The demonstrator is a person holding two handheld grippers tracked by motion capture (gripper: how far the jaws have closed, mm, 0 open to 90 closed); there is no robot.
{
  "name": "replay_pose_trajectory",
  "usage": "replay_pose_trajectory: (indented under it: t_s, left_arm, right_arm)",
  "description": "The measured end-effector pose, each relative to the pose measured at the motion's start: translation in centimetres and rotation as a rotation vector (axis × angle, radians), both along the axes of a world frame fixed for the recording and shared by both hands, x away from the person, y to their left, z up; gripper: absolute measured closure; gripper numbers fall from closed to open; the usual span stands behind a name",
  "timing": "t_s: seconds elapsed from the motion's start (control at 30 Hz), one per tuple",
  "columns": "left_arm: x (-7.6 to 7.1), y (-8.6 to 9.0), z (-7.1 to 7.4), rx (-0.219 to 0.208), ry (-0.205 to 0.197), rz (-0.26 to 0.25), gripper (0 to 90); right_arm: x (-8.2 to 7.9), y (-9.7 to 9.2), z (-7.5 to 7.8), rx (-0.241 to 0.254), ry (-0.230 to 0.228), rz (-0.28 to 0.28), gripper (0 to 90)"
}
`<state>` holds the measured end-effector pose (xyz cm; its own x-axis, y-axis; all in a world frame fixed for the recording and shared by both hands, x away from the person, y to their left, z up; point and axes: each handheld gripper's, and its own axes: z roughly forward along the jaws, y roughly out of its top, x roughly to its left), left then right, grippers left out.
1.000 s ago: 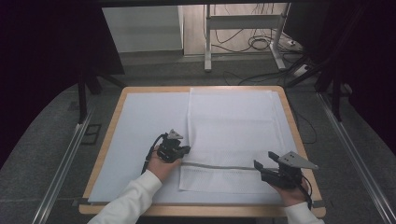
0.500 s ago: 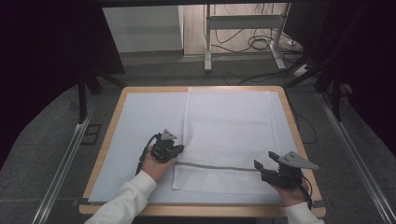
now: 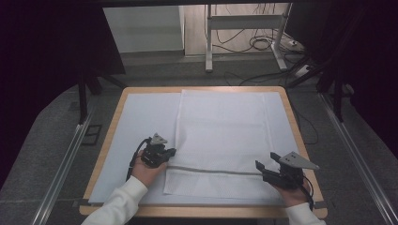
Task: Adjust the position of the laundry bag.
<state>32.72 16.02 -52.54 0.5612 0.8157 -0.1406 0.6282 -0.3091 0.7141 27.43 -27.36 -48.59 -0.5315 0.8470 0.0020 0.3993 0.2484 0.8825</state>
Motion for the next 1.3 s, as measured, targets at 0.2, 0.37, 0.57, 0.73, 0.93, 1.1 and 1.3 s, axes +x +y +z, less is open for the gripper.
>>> replay_pose_trajectory:
  t_s: [0.2,0.37,0.57,0.73,0.93,1.1,1.3]
  left_arm:
    - [-0.7,1.7,-0.1,0.001,-0.003,0.028,90.0]
    - [-1.0,2.7,-0.3,-0.003,0.004,0.045,90.0]
    - [-1.3,3.5,-0.6,0.005,0.008,0.055,90.0]
    - [-1.5,4.1,-0.8,0.010,0.014,0.062,90.0]
    - [-1.7,4.8,-0.9,0.010,0.015,0.077,90.0]
    - [-1.7,5.1,-0.9,0.007,0.016,0.082,90.0]
    - [-1.7,5.3,-1.0,0.010,0.017,0.081,90.0]
  right_arm:
    - [0.2,0.0,-0.1,-0.004,0.009,-0.005,31.3]
    - [0.4,0.1,-0.3,-0.013,0.023,-0.011,31.4]
    - [0.9,-0.1,-0.6,-0.019,0.046,-0.027,31.4]
    - [1.0,-0.1,-0.7,-0.020,0.051,-0.030,31.4]
    - [1.4,0.0,-0.8,-0.038,0.061,-0.036,31.8]
    - [2.4,0.3,-1.2,-0.061,0.093,-0.057,33.0]
    - [4.9,1.0,-1.7,-0.070,0.175,-0.061,37.1]
